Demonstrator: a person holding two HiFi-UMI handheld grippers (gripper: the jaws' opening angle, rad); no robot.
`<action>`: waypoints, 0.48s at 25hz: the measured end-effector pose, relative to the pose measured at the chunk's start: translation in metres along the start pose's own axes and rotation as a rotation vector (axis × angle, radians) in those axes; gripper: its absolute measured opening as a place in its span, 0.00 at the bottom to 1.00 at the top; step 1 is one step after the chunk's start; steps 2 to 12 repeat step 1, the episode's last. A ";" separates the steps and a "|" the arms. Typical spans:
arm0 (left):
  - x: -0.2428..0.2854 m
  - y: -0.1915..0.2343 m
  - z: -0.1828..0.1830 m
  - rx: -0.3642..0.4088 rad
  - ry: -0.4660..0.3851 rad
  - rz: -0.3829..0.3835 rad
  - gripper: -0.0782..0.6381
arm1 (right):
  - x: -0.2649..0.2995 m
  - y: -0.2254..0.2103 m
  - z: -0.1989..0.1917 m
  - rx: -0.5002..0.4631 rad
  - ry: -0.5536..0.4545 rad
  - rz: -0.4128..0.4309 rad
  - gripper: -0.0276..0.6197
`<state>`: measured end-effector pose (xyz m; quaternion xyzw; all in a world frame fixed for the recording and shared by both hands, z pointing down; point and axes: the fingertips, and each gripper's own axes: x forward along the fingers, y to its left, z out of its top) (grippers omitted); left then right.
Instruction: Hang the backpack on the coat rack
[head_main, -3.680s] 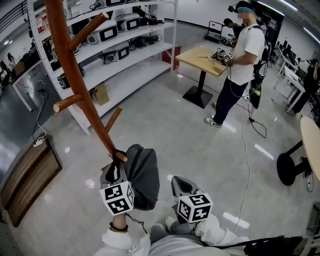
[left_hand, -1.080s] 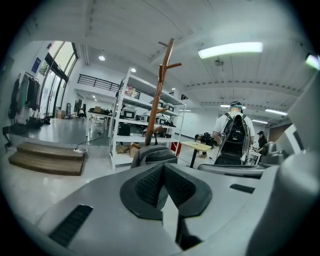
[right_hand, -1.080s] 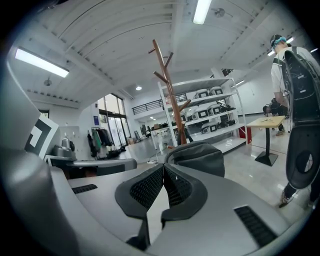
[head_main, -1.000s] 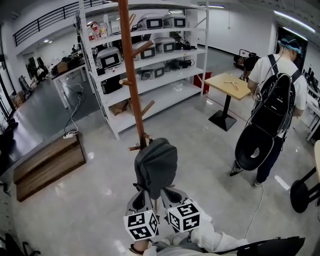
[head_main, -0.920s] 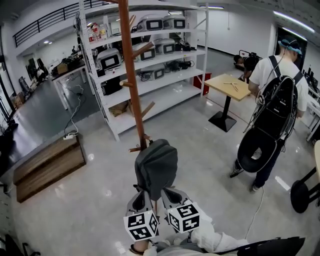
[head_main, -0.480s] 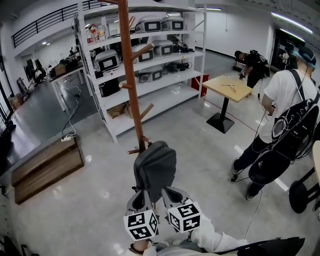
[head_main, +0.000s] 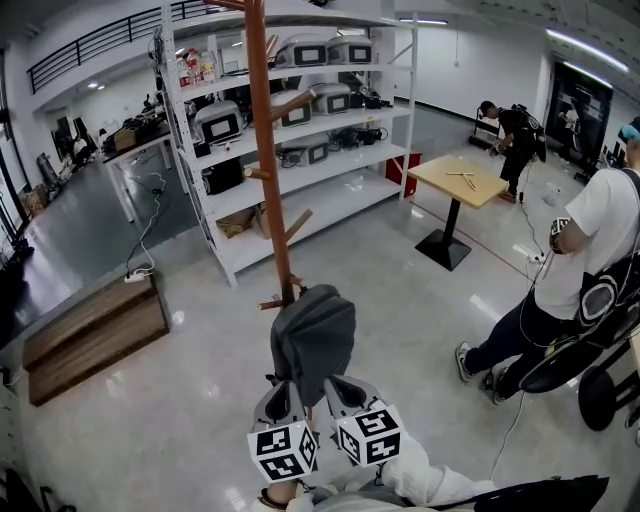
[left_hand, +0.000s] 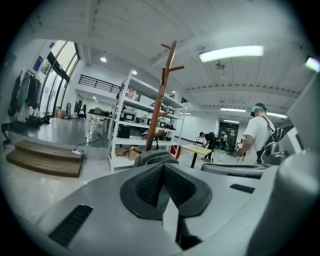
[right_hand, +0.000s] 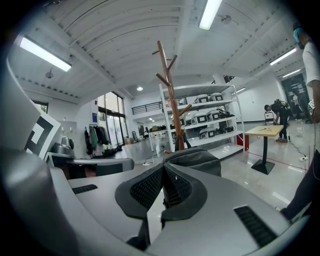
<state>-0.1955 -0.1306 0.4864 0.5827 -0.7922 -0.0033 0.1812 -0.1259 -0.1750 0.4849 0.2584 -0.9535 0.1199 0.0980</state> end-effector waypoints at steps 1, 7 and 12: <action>-0.001 0.000 0.000 0.000 0.000 0.001 0.11 | 0.000 0.001 0.000 0.000 0.000 0.000 0.06; -0.001 0.000 0.000 0.000 0.000 0.001 0.11 | 0.000 0.001 0.000 0.000 0.000 0.000 0.06; -0.001 0.000 0.000 0.000 0.000 0.001 0.11 | 0.000 0.001 0.000 0.000 0.000 0.000 0.06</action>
